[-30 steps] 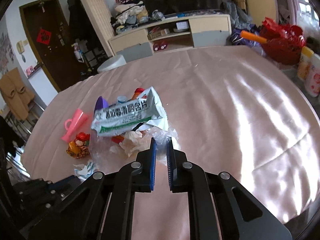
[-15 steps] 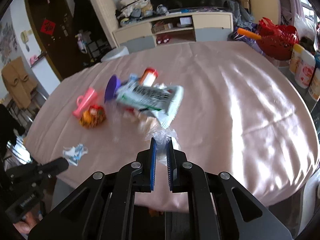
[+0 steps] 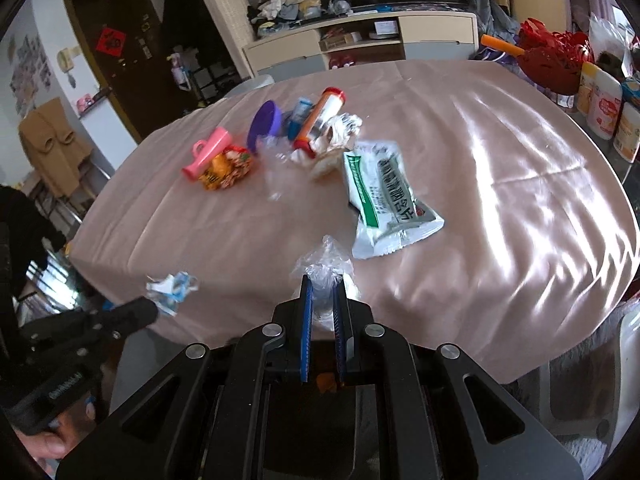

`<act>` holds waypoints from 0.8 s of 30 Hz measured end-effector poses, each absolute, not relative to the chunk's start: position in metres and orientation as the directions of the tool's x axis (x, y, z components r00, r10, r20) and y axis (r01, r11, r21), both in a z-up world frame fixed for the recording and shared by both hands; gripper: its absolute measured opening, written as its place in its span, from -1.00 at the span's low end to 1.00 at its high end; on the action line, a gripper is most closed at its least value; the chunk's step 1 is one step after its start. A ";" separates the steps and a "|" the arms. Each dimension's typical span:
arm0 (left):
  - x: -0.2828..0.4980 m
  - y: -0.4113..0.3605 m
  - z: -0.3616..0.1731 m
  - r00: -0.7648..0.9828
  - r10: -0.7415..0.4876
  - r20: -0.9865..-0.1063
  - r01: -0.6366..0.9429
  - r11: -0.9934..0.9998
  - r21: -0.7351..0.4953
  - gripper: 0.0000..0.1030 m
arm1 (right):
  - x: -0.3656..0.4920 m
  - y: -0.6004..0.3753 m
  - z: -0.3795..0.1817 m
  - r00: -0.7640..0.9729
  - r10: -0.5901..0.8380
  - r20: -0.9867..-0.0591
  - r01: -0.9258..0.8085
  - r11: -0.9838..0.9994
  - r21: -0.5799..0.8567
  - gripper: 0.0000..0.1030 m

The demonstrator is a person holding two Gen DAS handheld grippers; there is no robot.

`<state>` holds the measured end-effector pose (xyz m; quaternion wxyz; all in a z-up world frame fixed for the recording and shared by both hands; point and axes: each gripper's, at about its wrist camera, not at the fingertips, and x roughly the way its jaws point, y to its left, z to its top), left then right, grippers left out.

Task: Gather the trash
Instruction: 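Carry both items over the bin and open both tools to release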

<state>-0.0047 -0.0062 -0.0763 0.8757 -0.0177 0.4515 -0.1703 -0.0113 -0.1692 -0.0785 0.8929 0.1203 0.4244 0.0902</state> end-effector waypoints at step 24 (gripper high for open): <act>-0.049 0.001 -0.173 0.361 -0.288 -0.887 0.253 0.946 -0.204 -0.94 | -0.047 -0.130 -0.153 0.432 0.336 -0.837 -0.102 0.940 0.325 -0.78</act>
